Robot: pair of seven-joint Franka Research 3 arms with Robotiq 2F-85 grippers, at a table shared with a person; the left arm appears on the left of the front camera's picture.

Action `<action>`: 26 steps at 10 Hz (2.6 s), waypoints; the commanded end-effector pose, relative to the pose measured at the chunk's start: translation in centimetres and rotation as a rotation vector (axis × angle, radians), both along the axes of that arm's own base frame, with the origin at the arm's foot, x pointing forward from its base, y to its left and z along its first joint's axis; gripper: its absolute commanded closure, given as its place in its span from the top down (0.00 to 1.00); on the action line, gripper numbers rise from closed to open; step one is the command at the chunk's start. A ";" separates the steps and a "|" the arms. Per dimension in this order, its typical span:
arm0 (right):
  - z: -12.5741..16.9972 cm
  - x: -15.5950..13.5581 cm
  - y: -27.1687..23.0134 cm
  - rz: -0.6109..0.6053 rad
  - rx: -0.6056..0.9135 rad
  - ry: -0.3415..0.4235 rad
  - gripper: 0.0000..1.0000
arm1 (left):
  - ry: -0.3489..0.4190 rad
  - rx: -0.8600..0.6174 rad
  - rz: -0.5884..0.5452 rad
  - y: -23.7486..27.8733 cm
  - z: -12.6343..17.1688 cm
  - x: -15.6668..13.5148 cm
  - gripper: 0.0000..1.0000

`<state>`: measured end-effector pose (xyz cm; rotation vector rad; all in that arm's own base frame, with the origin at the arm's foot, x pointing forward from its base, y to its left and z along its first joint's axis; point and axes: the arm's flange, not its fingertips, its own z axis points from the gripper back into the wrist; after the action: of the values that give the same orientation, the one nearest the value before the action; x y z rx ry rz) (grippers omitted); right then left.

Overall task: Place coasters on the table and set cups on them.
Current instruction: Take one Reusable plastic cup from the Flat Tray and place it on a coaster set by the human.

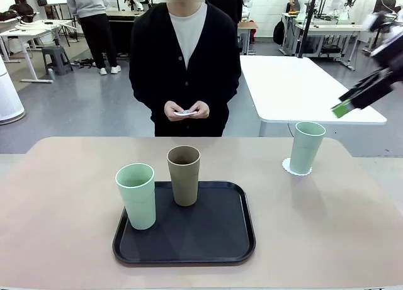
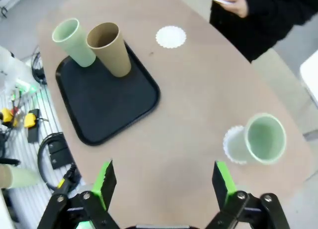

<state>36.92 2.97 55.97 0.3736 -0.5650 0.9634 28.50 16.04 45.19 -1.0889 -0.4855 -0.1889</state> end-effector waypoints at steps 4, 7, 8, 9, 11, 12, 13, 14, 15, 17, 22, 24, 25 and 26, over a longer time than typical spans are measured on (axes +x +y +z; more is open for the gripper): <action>-6.9 1.3 6.2 0.158 0.022 0.057 1.00 | -0.013 -0.004 -0.004 0.1 0.0 -0.1 1.00; -10.4 2.0 7.5 0.194 0.029 0.103 1.00 | -0.013 -0.004 -0.004 0.1 0.0 -0.1 1.00; -11.0 2.0 7.4 0.204 0.027 0.130 1.00 | -0.013 -0.004 -0.004 0.1 0.0 -0.1 1.00; -9.3 1.6 7.5 0.177 -0.007 0.120 1.00 | -0.013 -0.004 -0.004 0.1 0.0 -0.1 1.00; -9.3 1.6 7.5 0.177 -0.007 0.120 1.00 | -0.013 -0.004 -0.004 0.1 0.0 -0.1 1.00; -9.3 1.6 7.5 0.177 -0.007 0.120 1.00 | -0.013 -0.004 -0.004 0.1 0.0 -0.1 1.00; -9.3 1.6 7.5 0.177 -0.007 0.120 1.00 | -0.013 -0.004 -0.004 0.1 0.0 -0.1 1.00; -9.3 1.6 7.5 0.177 -0.007 0.120 1.00 | -0.013 -0.004 -0.004 0.1 0.0 -0.1 1.00; -9.4 1.6 7.4 0.183 -0.002 0.116 1.00 | -0.013 -0.004 -0.004 0.1 0.0 -0.1 1.00; -11.3 2.5 8.0 0.430 0.185 -0.228 1.00 | -0.013 -0.004 -0.004 0.1 0.0 -0.1 1.00; -19.0 3.9 12.2 0.562 0.601 -0.362 1.00 | -0.013 -0.004 -0.004 0.1 0.0 -0.1 1.00; -21.1 4.8 13.6 0.572 0.653 -0.320 1.00 | -0.013 -0.004 -0.004 0.1 0.0 -0.1 1.00; -22.2 5.3 14.4 0.557 0.647 -0.307 1.00 | -0.013 -0.004 -0.004 0.1 0.0 -0.1 1.00; -23.2 5.8 14.8 0.540 0.628 -0.291 1.00 | -0.013 -0.004 -0.004 0.1 0.0 -0.1 1.00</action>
<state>41.30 17.16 32.85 1.0389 -1.0833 1.3592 28.50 16.04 45.19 -1.0889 -0.4854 -0.1889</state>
